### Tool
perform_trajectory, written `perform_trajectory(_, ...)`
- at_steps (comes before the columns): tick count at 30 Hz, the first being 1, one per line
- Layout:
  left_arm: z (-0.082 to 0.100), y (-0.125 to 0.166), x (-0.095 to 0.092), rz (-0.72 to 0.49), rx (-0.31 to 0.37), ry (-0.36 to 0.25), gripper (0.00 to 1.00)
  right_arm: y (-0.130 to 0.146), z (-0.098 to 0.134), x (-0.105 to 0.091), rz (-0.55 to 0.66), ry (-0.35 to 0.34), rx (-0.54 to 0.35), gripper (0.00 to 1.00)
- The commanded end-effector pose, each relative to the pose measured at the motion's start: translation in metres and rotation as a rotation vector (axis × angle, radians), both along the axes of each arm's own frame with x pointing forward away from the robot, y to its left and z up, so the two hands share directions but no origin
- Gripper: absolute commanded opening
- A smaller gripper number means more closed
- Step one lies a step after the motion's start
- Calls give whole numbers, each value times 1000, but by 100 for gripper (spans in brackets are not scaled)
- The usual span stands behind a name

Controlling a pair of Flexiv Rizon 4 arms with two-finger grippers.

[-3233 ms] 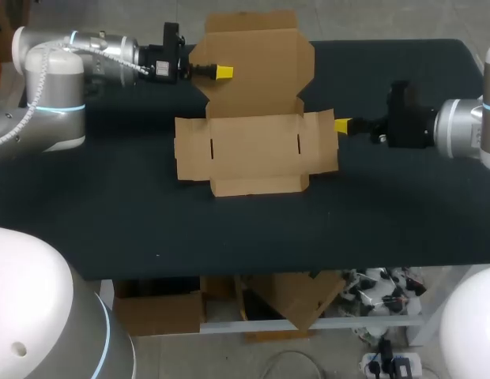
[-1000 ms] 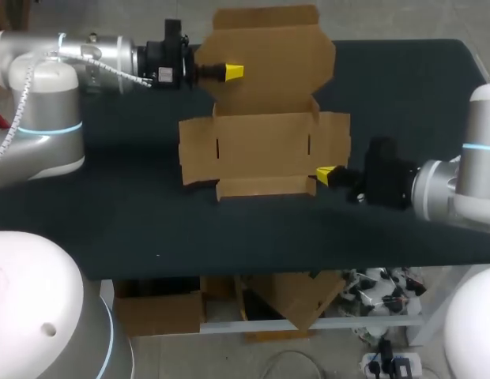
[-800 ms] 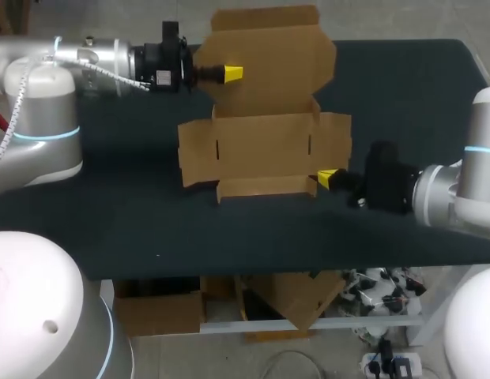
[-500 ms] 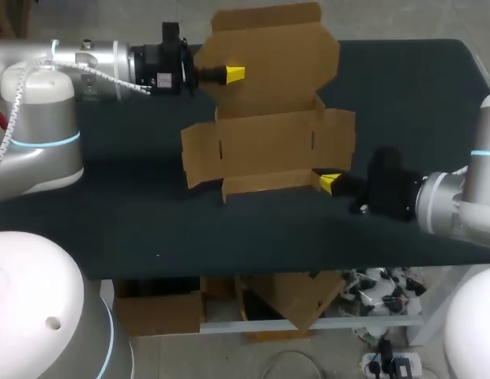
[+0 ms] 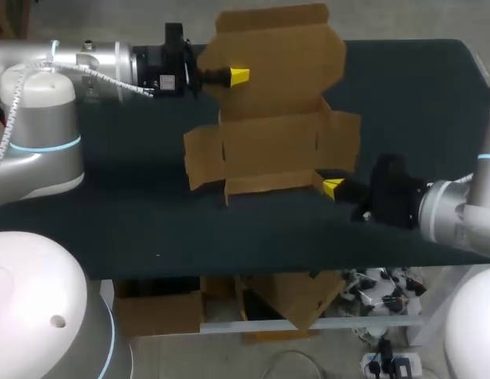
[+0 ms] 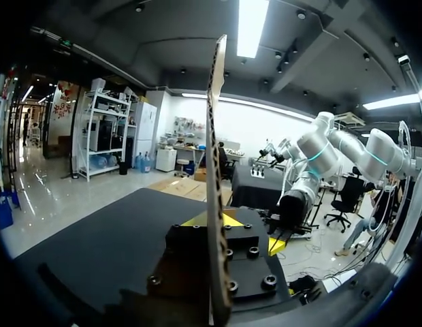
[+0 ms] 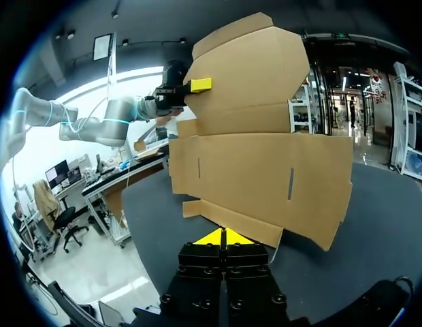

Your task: Assemble the packaging by folding the flat box into shape, placing the metal phone stand inside, and closing the box properly

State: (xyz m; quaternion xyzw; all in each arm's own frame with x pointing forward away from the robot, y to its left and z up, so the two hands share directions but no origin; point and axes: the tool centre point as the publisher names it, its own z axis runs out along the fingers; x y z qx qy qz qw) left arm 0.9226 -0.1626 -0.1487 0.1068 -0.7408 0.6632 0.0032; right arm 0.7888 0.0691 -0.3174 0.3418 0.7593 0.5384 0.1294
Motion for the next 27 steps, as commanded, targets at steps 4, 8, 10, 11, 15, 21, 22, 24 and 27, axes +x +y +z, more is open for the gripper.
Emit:
perform_trajectory(4, 2, 2, -4, -59, -2, 31, 0, 0, 2, -9, -17, -19, -6, 0)
perform_trajectory(8, 1, 2, -4, -76, -2, 41, 0, 1, 2, -11, -22, -23, -10, 0)
perform_trajectory(10, -1, 2, -4, -82, -3, 43, 0, 1, 3, -12, -24, -24, -12, 0)
perform_trajectory(11, -1, 3, -4, -87, -4, 45, 0, 2, 3, -12, -26, -25, -13, 0)
perform_trajectory(15, -5, 4, -2, -108, -11, 62, 0, 2, 2, -12, -30, -24, -16, 0)
perform_trajectory(21, -13, 5, 0, -115, -21, 71, 0, 5, 1, -13, -34, -19, -20, 0)
perform_trajectory(22, -14, 5, 0, -115, -23, 72, 0, 5, 1, -13, -34, -19, -21, 0)
perform_trajectory(24, -16, 5, 2, -113, -26, 73, 0, 7, 0, -12, -34, -18, -22, 0)
perform_trajectory(27, -19, 5, 5, -111, -28, 73, 0, 10, -2, -10, -34, -16, -23, 0)
